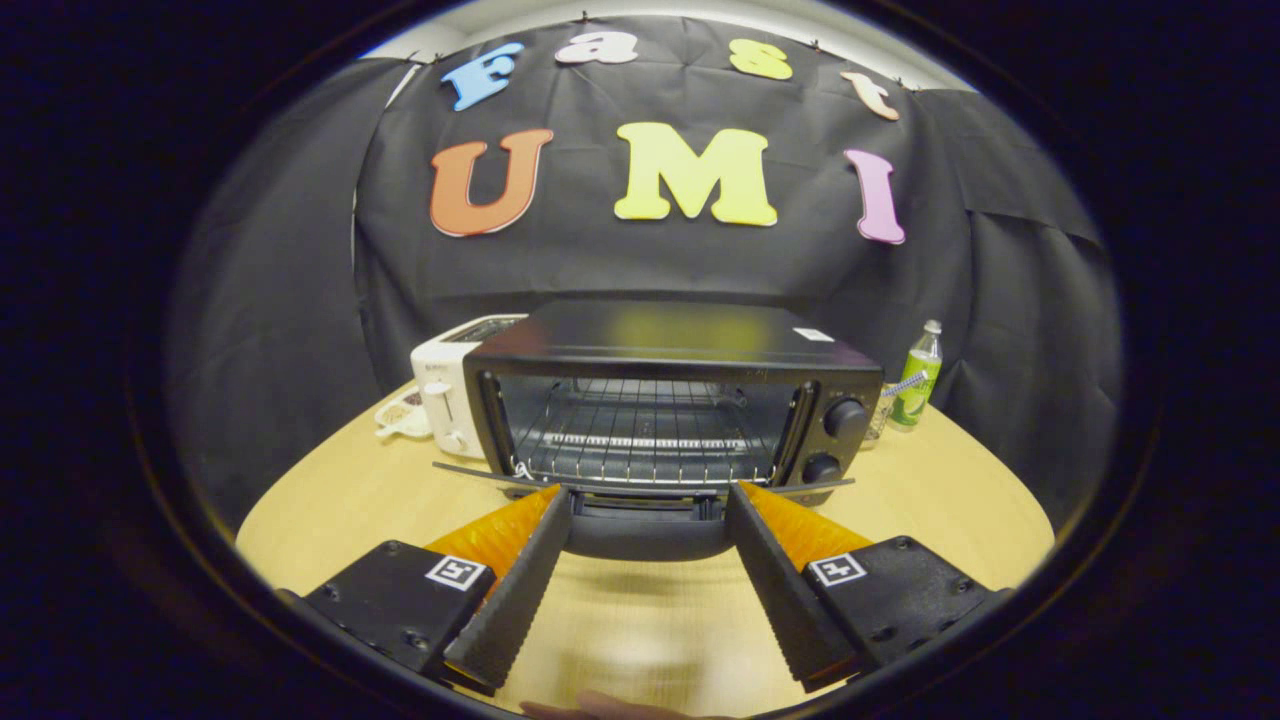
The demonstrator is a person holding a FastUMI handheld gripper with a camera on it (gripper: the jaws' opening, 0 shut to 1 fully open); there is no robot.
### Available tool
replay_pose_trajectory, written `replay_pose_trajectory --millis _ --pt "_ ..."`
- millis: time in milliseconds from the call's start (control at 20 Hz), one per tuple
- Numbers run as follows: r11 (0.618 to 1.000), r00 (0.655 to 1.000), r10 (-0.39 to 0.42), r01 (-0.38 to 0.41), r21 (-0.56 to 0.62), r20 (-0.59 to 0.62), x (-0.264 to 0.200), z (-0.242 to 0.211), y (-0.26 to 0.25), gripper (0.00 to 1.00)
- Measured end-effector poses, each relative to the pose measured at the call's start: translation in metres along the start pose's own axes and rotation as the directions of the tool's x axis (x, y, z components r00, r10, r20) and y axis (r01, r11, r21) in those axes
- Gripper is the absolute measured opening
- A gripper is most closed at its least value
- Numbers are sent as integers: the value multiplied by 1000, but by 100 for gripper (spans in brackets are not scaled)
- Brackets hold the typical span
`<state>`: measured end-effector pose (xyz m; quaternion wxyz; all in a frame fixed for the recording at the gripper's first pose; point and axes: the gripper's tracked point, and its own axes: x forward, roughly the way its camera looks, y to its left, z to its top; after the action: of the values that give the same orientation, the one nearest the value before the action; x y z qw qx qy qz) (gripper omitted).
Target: Open the toaster oven, put the food inside, and close the toaster oven door.
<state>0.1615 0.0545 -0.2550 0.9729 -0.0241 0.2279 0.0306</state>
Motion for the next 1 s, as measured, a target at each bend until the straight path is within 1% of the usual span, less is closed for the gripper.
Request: replay_pose_trajectory --millis 150,200,600,800,1000 --pt "999 997 15 -13 32 -74 -3 -22 -1 100" --pt "999 997 16 -13 41 -70 -5 -23 -1 100" --pt "1000 992 -22 20 -14 -127 -8 -52 -1 100" --pt "999 983 5 3 44 -182 -10 -64 -2 100" --pt "994 979 47 -27 103 -200 -24 -59 0 100"
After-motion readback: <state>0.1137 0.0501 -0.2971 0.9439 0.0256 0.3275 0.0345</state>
